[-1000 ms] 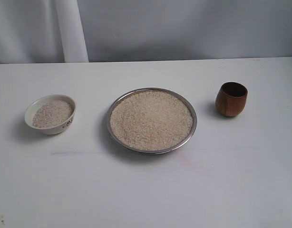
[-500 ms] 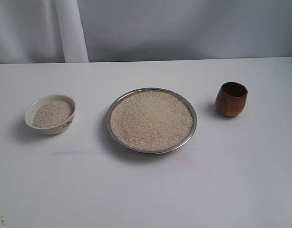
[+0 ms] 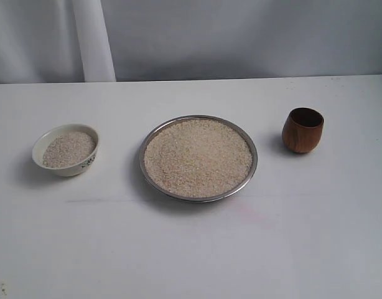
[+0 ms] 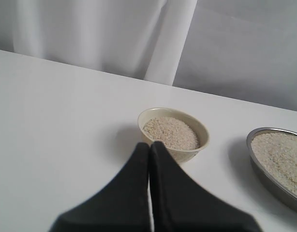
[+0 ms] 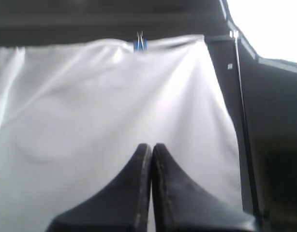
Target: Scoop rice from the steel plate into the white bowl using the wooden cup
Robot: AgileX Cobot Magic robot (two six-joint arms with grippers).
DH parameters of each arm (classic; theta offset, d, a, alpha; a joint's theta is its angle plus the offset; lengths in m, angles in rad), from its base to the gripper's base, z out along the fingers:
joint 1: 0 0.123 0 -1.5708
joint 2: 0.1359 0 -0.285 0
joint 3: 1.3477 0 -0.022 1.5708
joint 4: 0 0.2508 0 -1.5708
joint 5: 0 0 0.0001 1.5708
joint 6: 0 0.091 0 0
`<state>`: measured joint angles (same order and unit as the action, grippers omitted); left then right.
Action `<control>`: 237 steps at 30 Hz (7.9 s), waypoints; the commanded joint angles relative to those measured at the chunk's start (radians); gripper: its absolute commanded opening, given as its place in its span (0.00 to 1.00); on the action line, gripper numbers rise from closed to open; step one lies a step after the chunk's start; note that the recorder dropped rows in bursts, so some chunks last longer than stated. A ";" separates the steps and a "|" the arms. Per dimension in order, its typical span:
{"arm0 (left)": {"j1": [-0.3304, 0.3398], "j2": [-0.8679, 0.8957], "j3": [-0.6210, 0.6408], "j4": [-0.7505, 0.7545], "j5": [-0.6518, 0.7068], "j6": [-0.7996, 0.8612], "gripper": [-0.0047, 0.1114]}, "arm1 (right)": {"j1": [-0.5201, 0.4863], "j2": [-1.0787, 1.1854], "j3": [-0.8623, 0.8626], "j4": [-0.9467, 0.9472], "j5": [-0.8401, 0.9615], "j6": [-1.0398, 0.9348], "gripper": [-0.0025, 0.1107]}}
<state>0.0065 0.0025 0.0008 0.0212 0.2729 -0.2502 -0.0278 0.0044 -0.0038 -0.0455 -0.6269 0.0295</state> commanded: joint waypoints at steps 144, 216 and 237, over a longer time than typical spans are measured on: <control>-0.006 -0.003 -0.001 -0.003 -0.007 -0.004 0.04 | 0.133 2.236 -0.906 0.032 -0.327 -0.135 0.95; -0.006 -0.003 -0.001 -0.003 -0.007 -0.004 0.04 | 0.220 1.835 -1.002 -0.220 0.388 -0.111 0.02; -0.006 -0.003 -0.001 -0.003 -0.007 -0.004 0.04 | 0.759 2.014 -1.615 -0.859 1.664 -0.317 0.02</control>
<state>0.0065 0.0025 0.0008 0.0212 0.2729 -0.2502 0.7101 1.9927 -1.6086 -0.8336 0.9951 -0.2560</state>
